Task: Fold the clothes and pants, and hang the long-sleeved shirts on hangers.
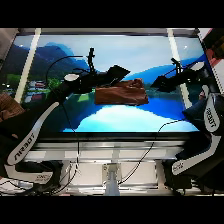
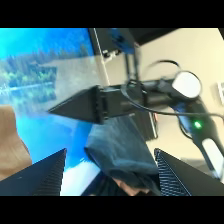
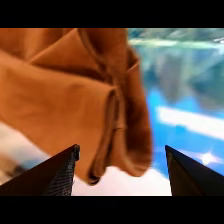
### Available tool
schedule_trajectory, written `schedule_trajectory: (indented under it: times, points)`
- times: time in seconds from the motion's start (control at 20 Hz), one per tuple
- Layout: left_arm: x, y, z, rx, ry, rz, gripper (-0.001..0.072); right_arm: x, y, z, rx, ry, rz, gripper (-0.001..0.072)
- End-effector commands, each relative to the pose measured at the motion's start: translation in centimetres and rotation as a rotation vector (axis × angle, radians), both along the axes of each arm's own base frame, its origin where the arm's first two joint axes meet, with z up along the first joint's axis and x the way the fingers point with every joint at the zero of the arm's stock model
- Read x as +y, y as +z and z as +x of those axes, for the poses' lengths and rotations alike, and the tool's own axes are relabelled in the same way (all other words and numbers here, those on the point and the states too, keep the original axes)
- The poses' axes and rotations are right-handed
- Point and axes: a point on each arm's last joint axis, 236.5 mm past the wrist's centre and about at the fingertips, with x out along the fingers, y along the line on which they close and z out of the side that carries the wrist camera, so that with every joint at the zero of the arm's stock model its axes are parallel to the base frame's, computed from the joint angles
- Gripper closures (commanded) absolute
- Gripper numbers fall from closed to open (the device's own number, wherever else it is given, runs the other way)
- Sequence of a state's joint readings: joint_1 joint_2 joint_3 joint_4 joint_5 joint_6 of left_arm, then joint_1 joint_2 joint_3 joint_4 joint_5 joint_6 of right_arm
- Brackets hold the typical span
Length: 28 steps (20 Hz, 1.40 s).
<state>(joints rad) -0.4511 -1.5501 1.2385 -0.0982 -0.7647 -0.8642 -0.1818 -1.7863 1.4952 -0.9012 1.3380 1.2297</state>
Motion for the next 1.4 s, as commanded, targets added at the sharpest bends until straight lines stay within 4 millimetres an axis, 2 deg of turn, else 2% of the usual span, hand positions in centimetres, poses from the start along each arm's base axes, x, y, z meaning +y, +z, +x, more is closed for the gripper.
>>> schedule_trajectory:
  times: [0.0, 0.15, 0.3, 0.45, 0.55, 0.75, 0.95, 1.05, 1.15, 1.25, 1.35]
  points:
    - [-0.2, 0.2, -0.9, -0.003, -0.041, -0.006, 0.0067, 3.5, -2.0, -1.6, 0.062, 0.106, 0.019, 0.0085]
    - [-0.3, 0.2, -1.0, -0.002, -0.049, -0.009, 0.0067, 5.6, -3.7, -2.6, 0.084, 0.184, -0.027, 0.0085]
    - [-0.5, 0.4, -1.6, -0.001, -0.072, -0.017, 0.0067, 4.7, -5.3, -2.5, 0.056, 0.241, -0.163, 0.0085]
    - [-0.5, 0.5, -1.8, -0.001, -0.081, -0.02, 0.0066, 3.1, -5.9, -2.3, 0.048, 0.246, -0.223, 0.0085]
    - [-0.5, 0.5, -1.8, -0.001, -0.081, -0.019, 0.0067, 2.3, -6.1, -1.4, 0.019, 0.224, -0.247, 0.0086]
    - [-0.5, 0.5, -1.8, -0.001, -0.081, -0.02, 0.0067, 1.9, -5.2, 0.0, -0.008, 0.172, -0.253, 0.0091]
    - [-0.5, 0.5, -1.7, -0.001, -0.081, -0.02, 0.0067, 0.2, -0.8, 3.2, -0.088, 0.117, -0.23, 0.0094]
    - [-0.5, 0.5, -1.7, -0.001, -0.081, -0.02, 0.0067, -1.0, 0.6, 3.5, -0.082, 0.087, -0.211, 0.0095]
    - [-0.5, 0.5, -1.7, -0.001, -0.081, -0.02, 0.0067, -1.7, 0.6, 2.6, -0.039, 0.073, -0.169, 0.0095]
    - [-0.5, 0.5, -1.7, -0.001, -0.081, -0.02, 0.0067, -2.2, -0.2, 1.8, 0.012, 0.066, -0.136, 0.0096]
    - [-0.5, 0.5, -1.7, -0.001, -0.081, -0.02, 0.0067, -1.6, -1.3, 1.1, 0.074, 0.068, -0.067, 0.0095]
